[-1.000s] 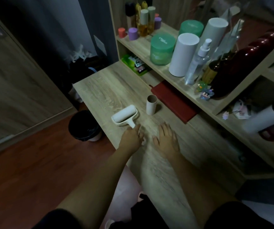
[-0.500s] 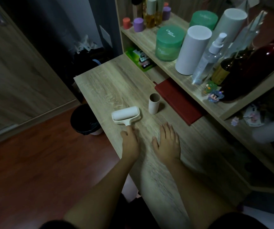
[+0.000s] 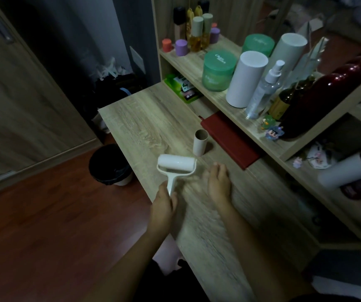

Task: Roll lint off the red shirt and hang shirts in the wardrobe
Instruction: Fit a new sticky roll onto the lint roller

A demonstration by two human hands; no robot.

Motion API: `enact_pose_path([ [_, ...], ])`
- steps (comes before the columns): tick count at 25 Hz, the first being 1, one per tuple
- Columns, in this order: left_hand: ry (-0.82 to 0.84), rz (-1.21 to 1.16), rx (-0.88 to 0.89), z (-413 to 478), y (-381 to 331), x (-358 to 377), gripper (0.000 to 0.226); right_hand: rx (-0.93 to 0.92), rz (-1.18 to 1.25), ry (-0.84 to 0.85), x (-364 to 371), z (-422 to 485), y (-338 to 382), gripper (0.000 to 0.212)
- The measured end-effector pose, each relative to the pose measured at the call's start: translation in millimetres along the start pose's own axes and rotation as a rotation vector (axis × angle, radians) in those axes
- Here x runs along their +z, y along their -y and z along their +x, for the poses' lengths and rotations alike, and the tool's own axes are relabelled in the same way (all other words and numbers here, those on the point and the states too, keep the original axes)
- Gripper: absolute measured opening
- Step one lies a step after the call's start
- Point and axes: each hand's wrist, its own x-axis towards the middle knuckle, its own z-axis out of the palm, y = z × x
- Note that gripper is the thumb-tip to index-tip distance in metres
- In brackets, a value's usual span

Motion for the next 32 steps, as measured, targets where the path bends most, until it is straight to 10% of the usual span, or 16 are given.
enact_pose_path([
  [8,0.217,-0.012,0.165,-11.8,-32.1,10.9,0.051,-0.001,0.179,-0.035,-14.3,-16.4,41.1,0.037],
  [13,-0.049,-0.415,-0.074,8.9,-47.0,-7.7,0.045,-0.099,0.163,-0.008,-39.6,-17.5,44.4,0.024],
  [32,0.186,-0.734,-0.011,15.6,-69.6,-51.2,0.046,-0.229,0.23,0.042,-61.3,-56.3,54.9,0.011],
])
